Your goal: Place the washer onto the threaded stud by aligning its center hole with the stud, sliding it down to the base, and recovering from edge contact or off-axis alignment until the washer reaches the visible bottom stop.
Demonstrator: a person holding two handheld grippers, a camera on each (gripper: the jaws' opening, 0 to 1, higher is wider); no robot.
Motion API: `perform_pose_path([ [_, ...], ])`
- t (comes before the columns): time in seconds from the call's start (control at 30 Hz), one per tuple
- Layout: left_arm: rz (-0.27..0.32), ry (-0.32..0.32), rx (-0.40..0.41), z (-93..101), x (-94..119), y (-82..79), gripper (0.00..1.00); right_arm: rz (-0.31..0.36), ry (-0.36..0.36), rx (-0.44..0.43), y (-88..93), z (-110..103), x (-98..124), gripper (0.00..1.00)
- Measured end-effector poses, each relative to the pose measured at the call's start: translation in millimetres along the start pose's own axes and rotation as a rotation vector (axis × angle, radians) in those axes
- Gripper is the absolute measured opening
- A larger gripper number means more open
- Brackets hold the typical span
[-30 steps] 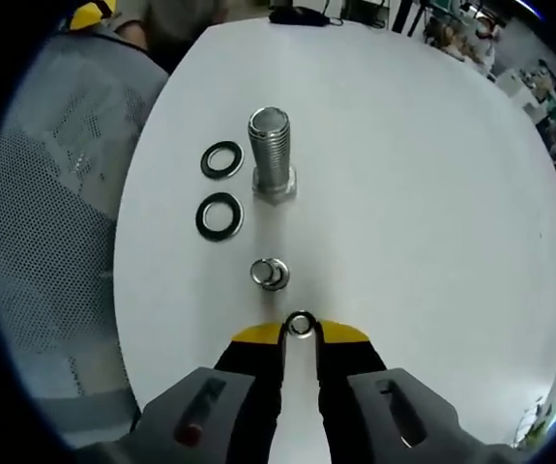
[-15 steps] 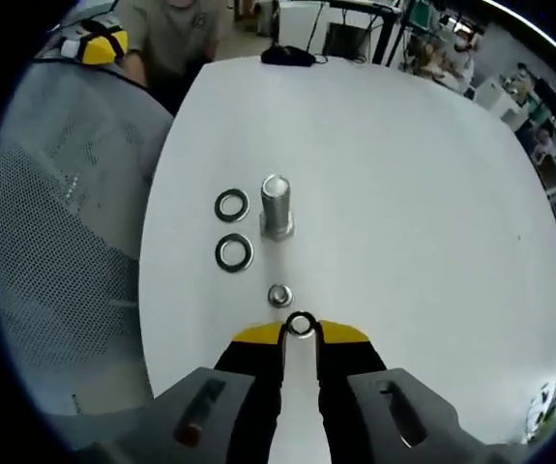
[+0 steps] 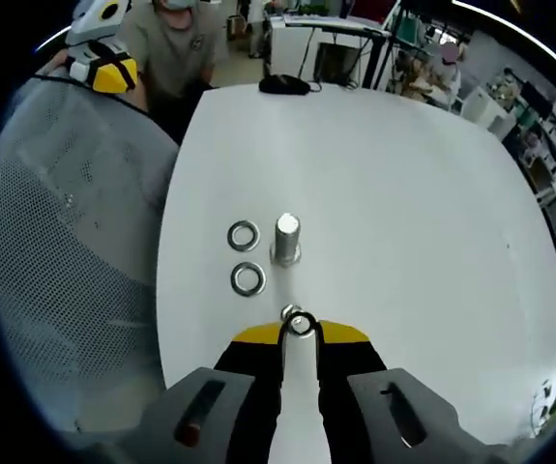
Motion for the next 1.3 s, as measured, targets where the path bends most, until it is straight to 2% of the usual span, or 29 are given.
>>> perform_pose_path([
  [0.17, -0.001, 0.000, 0.001, 0.0, 0.1, 0.1, 0.03, 0.018, -0.019, -0.029, -3.9, -2.6, -4.2, 0.14],
  [0.27, -0.003, 0.000, 0.003, 0.1, 0.2, 0.4, 0.03, -0.003, -0.008, -0.011, -2.7, -2.4, -6.8, 0.14],
  [0.4, -0.003, 0.000, 0.005, -0.1, 0.3, 0.4, 0.03, 0.005, -0.017, -0.038, -4.8, -1.5, -7.6, 0.14],
  [0.53, -0.003, 0.001, 0.003, 0.0, 0.3, 0.5, 0.03, -0.028, -0.003, -0.025, -2.9, 0.4, -10.0, 0.14],
  [0.7, -0.002, 0.001, 0.003, 0.4, 0.5, 0.4, 0.03, -0.032, -0.011, -0.023, -4.0, -0.6, -10.8, 0.14],
  [1.3, -0.001, 0.001, 0.003, 0.0, 0.3, 0.1, 0.03, -0.107, -0.038, -0.001, 2.8, 0.8, -34.0, 0.14],
])
Point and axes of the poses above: the point that each gripper's makers call its tool centre point, and the gripper's own axes: x roughly backward along the fingers, z roughly to its right, y roughly out of its underside, the point moved 5 cm from there along x, roughly backward along the fingers, and after that the axes turned 7 degrees about -z, right-handed, at the moved point
